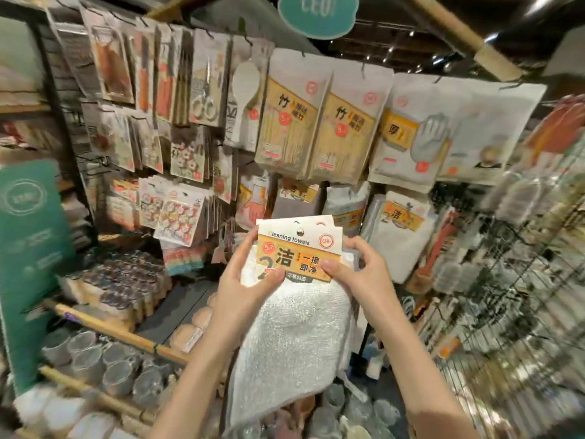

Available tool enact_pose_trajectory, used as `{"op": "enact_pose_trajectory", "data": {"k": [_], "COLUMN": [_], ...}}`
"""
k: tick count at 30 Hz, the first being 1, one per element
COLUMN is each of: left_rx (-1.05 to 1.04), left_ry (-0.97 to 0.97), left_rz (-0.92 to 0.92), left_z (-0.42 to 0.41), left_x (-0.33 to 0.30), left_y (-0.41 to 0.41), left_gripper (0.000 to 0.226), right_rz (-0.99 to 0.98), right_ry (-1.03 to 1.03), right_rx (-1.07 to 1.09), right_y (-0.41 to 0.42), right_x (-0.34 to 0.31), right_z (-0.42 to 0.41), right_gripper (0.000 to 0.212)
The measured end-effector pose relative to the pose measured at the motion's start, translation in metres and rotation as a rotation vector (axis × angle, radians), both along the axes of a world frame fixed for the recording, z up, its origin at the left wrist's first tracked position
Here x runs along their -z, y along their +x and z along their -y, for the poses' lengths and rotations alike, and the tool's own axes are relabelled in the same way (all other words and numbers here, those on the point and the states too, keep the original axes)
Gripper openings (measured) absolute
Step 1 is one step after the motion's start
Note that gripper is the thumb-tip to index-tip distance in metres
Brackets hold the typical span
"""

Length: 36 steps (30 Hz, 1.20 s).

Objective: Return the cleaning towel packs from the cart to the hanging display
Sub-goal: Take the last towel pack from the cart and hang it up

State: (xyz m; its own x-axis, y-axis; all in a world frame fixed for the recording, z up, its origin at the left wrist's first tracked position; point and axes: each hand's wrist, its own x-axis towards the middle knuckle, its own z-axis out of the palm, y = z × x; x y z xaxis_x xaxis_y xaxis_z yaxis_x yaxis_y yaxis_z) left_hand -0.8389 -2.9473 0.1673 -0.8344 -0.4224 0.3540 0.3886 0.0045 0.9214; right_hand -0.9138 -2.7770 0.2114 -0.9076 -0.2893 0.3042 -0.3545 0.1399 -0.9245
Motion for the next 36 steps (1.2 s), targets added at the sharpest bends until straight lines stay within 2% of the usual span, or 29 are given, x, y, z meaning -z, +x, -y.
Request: {"op": "enact_pose_trajectory", "data": {"k": [3,7,11,17,20,24,28,30,36], "left_rx": [-0.007,0.032,0.018,-0.025,-0.049,0.029,0.009,0.058,0.04], "left_ry": [-0.043,-0.045,-0.042,0.062,0.151,0.204,0.146,0.187,0.166], "left_rz": [-0.017,-0.012,0.009,0.064,0.063,0.077,0.09,0.092,0.082], "left_z": [-0.014,-0.033,-0.062,-0.085,-0.086,-0.078,-0.074,-0.074,-0.071], "left_x": [-0.002,-0.004,-0.003,0.01,0.008,0.013,0.018,0.02,0.022], "left_y": [-0.012,-0.034,-0.055,-0.082,-0.101,-0.126,-0.143,-0.154,-0.175], "left_gripper": [0.06,0.04,0.039,0.045,0.02,0.018,0.03,0.034,0.032], "right_rz": [0.011,0.156,0.238,0.258,0.294,0.342,0.313,0.257,0.154], "right_ry": [0.005,-0.126,-0.191,-0.158,-0.199,-0.287,-0.267,-0.233,-0.192], "right_rx": [-0.041,-0.099,-0.139,-0.206,-0.216,-0.242,-0.131,-0.031,0.195], "right_y": [-0.011,-0.036,-0.067,-0.104,-0.12,-0.138,-0.15,-0.156,-0.169], "right_x": [-0.003,-0.01,-0.019,-0.017,-0.014,-0.011,-0.002,0.003,0.011], "right_z": [-0.019,-0.05,-0.082,-0.103,-0.107,-0.11,-0.107,-0.103,-0.088], "right_gripper": [0.021,0.021,0.027,0.024,0.022,0.025,0.025,0.025,0.031]}}
